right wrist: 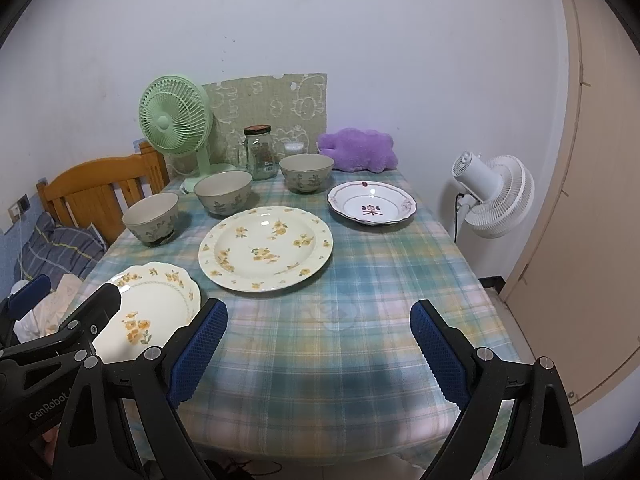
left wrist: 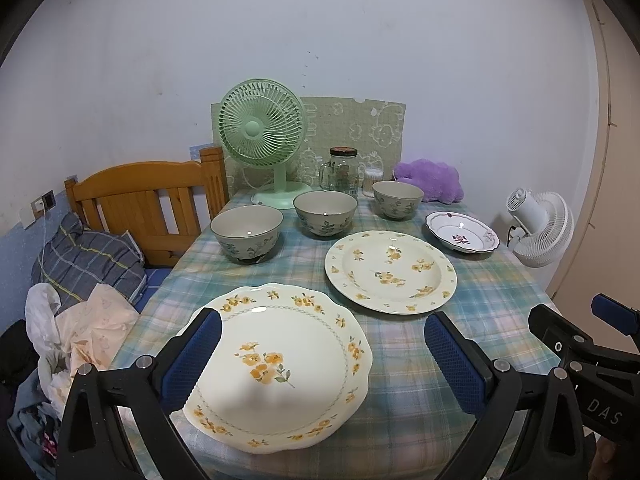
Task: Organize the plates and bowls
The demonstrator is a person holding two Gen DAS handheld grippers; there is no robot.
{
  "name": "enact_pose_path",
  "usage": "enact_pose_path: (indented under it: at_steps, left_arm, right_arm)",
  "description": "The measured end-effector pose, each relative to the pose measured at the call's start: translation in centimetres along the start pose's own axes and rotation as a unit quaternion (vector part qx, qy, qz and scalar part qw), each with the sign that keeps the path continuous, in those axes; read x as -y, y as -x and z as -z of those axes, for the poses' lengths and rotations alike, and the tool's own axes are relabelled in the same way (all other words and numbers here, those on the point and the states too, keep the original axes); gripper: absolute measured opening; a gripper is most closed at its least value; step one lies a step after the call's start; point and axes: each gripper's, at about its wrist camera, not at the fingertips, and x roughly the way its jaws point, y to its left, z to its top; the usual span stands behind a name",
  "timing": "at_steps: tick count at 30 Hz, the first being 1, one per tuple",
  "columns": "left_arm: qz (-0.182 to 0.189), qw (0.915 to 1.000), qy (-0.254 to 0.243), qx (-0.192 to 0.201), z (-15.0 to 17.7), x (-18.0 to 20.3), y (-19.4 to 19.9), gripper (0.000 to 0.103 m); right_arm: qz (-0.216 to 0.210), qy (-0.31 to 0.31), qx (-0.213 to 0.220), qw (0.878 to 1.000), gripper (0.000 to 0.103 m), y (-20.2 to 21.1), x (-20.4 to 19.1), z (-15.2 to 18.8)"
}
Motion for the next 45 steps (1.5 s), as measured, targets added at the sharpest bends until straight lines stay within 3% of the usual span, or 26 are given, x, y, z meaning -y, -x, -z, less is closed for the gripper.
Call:
enact_pose_path:
  at_steps: [22,37,45]
  left_arm:
    - [-0.001,1.0,-0.001,-0.002,-0.2,-1.4,0.0,0.1]
    - [0.003,0.9995,-0.01,-0.028,-2.5,-6.6,-4.1,0.097]
    - [0.0,0.9981,-0.008,-0.062,-2.4,-9.3,-7.1,0.095]
  right_arm:
    - [-0.001,-0.001,-0.002,1.0,0.094,0.2,-1.5,0.3]
    - [-0.003,-0.015,-0.03,0.999,0.094,-3.4,-6.3,-1.9]
    - [-0.003,-0.014,-0.054,0.998,0.094,-6.1,-9.5,-2.6]
